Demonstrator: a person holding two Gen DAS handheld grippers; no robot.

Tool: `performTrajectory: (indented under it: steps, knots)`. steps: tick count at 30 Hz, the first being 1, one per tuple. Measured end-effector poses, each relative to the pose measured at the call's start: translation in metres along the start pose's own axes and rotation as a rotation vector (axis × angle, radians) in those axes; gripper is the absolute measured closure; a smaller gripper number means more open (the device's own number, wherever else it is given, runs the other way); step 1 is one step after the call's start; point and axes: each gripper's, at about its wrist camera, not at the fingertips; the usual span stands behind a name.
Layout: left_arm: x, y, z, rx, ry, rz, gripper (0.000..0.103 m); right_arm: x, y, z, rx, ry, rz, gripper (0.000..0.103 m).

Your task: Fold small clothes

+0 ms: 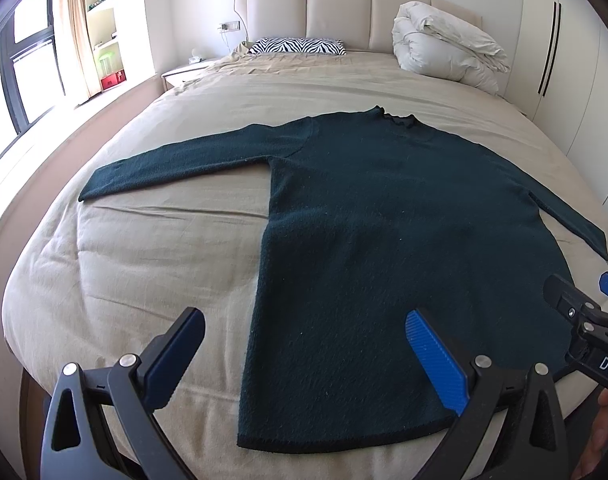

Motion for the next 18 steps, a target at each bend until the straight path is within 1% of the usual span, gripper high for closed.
performTrajectory:
  steps: [18]
  knots:
    - [-0.0014, -0.0021, 0.0025, 0.012, 0.0, 0.005, 0.0, 0.0039, -0.0034, 0.0022, 0.003, 0.0, -0.001, 0.0]
Point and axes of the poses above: each gripper's, at about its wrist camera, not at the fingertips, and z roughly the way its jaws point, x to its left, y to its top, and after that the axes turned 4 degrees about y, right-handed
